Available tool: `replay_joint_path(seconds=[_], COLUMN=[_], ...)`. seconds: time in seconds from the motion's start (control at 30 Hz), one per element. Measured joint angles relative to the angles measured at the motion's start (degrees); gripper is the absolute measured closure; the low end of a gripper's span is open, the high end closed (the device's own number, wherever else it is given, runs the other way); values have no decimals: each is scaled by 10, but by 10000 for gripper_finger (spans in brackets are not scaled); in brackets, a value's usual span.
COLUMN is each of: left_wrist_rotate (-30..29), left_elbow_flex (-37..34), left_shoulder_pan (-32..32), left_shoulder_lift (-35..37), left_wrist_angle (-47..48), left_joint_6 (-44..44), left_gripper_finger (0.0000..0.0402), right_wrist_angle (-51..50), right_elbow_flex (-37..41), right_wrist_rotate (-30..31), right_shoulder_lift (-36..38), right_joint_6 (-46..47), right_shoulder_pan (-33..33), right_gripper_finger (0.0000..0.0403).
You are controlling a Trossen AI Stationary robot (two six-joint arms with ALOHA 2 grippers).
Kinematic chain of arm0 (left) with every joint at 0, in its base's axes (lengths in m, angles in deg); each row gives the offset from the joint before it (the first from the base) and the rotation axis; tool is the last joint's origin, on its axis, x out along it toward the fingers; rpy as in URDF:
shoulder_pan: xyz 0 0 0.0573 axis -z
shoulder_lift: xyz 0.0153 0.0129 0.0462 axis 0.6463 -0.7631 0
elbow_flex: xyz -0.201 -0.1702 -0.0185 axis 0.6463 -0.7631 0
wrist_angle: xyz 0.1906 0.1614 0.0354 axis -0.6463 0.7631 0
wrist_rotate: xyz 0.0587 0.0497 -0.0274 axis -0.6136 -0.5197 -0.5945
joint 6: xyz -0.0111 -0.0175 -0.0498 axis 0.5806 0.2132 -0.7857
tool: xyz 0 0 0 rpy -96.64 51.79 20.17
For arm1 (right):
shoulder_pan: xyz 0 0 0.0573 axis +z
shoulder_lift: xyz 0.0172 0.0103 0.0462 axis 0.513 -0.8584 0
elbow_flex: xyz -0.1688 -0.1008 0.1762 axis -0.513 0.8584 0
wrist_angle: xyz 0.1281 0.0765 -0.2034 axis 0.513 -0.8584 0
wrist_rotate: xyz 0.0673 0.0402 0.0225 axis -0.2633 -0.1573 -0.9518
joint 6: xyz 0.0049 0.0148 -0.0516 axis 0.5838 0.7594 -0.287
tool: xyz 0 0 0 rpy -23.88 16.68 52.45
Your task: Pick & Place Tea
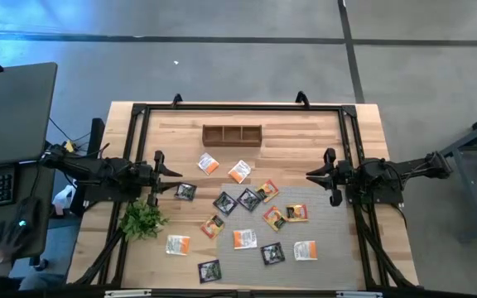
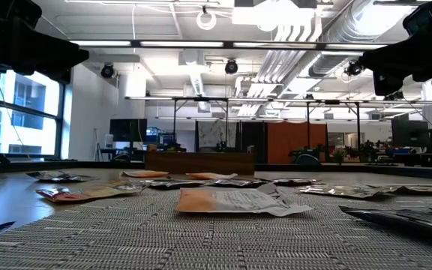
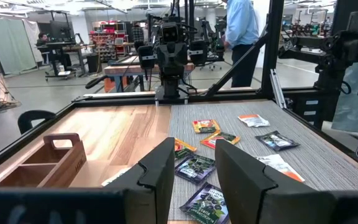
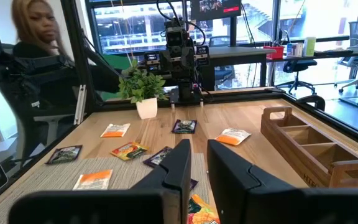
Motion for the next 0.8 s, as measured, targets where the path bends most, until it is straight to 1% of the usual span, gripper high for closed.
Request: replay_joint_path(seconds=[0.8], left_wrist_rotate=[0], left_elbow_flex=[0], left_shoulder_pan=[0], left_shoulder_lift=[0], left_wrist_angle=[0], left_joint_6=[0], left_gripper_finger=[286], right_wrist_angle=[0], right_elbow_flex=[0], right_wrist_rotate=[0], right_shoulder_lift=[0], right_joint_6=[0], right_shoulder_pan=[0], right_gripper_finger=[353])
